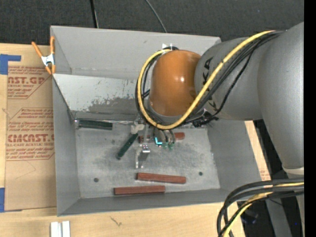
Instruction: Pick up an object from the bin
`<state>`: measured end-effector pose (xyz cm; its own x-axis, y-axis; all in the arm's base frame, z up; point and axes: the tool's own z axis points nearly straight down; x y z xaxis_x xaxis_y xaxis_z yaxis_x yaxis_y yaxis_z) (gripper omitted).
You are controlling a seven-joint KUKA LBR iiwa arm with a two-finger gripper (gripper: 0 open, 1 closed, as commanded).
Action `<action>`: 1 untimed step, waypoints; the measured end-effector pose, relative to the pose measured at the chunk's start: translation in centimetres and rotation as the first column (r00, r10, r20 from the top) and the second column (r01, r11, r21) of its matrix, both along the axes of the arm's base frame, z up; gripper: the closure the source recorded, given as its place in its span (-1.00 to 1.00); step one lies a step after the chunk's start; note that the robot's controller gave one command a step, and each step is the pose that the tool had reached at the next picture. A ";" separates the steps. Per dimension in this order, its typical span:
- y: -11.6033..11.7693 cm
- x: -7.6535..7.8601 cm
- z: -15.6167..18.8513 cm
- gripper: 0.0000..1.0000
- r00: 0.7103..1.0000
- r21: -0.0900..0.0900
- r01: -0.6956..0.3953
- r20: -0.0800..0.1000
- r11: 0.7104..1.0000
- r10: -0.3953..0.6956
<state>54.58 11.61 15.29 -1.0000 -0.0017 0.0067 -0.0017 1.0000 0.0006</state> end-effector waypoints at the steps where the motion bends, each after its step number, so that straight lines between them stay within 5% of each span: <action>1: 0.0 0.2 0.4 -1.00 1.000 0.001 0.001 0.007 1.000 -0.001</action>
Offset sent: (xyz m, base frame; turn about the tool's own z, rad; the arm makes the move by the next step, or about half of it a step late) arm 0.0479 -0.0238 -0.0826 -0.0999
